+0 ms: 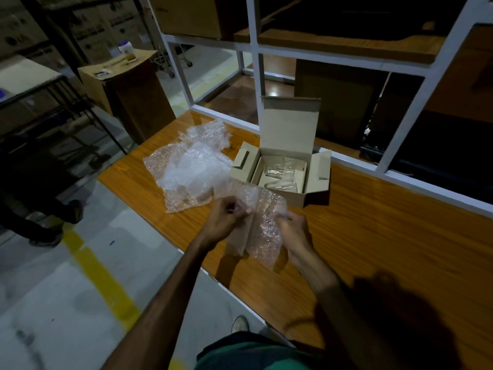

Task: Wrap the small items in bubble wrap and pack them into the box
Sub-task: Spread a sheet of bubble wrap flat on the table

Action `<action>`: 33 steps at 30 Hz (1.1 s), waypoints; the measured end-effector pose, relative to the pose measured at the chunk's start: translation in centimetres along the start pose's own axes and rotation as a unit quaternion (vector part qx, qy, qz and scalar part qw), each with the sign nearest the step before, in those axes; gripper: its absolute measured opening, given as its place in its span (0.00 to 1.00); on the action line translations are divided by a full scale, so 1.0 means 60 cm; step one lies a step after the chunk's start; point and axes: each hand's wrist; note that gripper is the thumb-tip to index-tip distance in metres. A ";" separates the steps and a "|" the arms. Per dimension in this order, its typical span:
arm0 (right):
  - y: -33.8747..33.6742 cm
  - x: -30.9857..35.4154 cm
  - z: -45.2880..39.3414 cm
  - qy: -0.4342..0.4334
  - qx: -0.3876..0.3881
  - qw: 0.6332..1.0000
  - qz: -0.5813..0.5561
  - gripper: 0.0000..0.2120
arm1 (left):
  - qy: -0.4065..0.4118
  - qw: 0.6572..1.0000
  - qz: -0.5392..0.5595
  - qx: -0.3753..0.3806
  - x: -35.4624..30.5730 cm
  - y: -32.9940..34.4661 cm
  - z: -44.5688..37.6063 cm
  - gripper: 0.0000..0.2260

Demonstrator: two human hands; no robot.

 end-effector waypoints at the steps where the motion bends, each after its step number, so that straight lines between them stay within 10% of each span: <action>1: -0.013 -0.003 -0.003 0.006 -0.013 1.000 0.009 0.11 | -0.007 1.000 0.000 -0.003 -0.001 -0.012 -0.003 0.10; 9: -0.124 -0.039 -0.019 0.042 -0.064 0.995 0.056 0.02 | -0.062 0.984 -0.148 -0.077 -0.006 -0.139 -0.034 0.09; 17: -0.191 -0.089 -0.011 0.026 -0.127 0.986 0.105 0.27 | -0.075 0.946 -0.277 -0.152 0.027 -0.147 -0.066 0.15; 26: -0.207 -0.103 0.037 -0.048 -0.140 0.951 0.272 0.32 | -0.034 0.845 -0.481 -0.231 0.089 -0.078 -0.058 0.24; 33: -0.197 -0.102 0.041 -0.062 -0.174 0.919 0.348 0.34 | 0.011 0.856 -0.502 -0.119 0.071 0.088 0.006 0.27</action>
Point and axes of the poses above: each hand's wrist, its own z-axis away from the middle knuckle, its own y-axis out of the palm, x = y × z, and after that the axes turned 1 degree about z, right-handed
